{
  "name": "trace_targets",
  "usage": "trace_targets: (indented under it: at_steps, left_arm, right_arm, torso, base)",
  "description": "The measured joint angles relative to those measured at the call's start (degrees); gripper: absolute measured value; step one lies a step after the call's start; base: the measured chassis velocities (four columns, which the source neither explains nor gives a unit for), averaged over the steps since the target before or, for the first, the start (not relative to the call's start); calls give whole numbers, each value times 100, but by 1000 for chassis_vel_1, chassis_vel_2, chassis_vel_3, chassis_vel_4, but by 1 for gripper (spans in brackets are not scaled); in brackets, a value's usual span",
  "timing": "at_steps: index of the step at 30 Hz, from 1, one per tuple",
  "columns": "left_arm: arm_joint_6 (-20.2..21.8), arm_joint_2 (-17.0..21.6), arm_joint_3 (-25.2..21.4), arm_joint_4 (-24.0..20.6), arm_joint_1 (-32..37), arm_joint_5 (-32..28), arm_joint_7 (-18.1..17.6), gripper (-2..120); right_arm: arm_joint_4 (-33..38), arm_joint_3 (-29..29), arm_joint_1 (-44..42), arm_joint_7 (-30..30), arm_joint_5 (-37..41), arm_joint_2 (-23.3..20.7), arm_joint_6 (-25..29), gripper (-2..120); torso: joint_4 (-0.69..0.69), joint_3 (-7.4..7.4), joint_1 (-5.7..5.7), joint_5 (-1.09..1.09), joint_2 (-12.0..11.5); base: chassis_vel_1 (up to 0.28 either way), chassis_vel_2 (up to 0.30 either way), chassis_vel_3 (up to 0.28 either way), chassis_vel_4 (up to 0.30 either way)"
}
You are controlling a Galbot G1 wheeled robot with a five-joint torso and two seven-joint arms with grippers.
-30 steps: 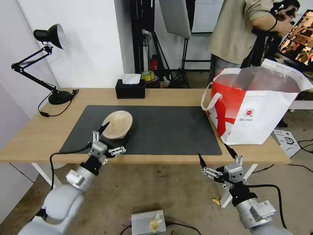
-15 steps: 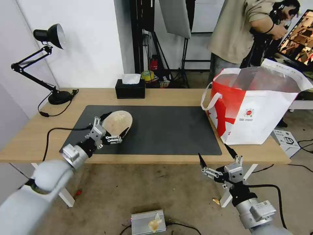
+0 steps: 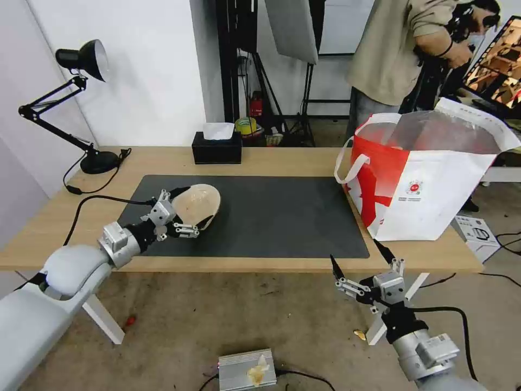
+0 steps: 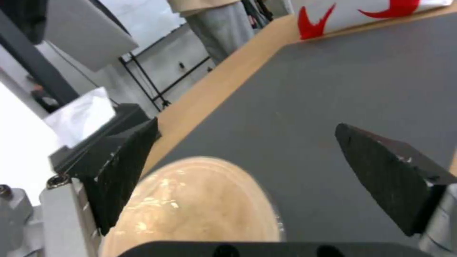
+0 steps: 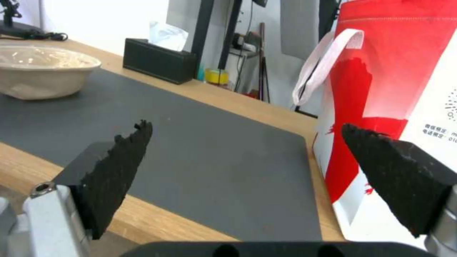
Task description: Pick up the trash from the table and place it into the takeout bag.
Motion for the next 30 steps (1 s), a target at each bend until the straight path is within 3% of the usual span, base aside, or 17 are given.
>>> trace_targets:
  at_steps: [15, 30]
  left_arm:
    - [10, -271, 465, 378, -312, 524, 243, 100]
    - [-6, -526, 444, 658, -341, 1333, 187, 100]
  right_arm:
    - [0, 0, 0, 0, 0, 0, 0, 100]
    - [0, 0, 0, 0, 0, 0, 0, 100]
  torso:
    - [-1, 0, 0, 0, 0]
    - [0, 0, 0, 0, 0]
  base:
    - [0, 0, 0, 0]
    - [0, 0, 0, 0]
